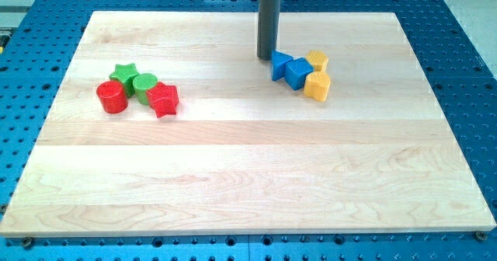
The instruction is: Move the yellow hexagon to the top left of the blue triangle
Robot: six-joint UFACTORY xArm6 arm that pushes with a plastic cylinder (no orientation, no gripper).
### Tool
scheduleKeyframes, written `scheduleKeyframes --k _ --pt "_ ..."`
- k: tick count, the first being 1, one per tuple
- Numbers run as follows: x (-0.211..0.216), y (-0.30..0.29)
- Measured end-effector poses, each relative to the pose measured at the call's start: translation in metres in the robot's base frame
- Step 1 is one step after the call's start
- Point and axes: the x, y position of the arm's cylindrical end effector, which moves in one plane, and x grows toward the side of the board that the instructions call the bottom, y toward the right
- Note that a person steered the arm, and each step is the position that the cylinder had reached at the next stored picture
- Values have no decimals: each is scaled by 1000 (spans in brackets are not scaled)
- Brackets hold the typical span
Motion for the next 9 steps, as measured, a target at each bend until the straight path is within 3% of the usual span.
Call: scheduleKeyframes --k 3,4,5,7,9 --pt "1 -23" --pt "0 6" --pt "-37 39" --pt "32 129" --pt "67 82"
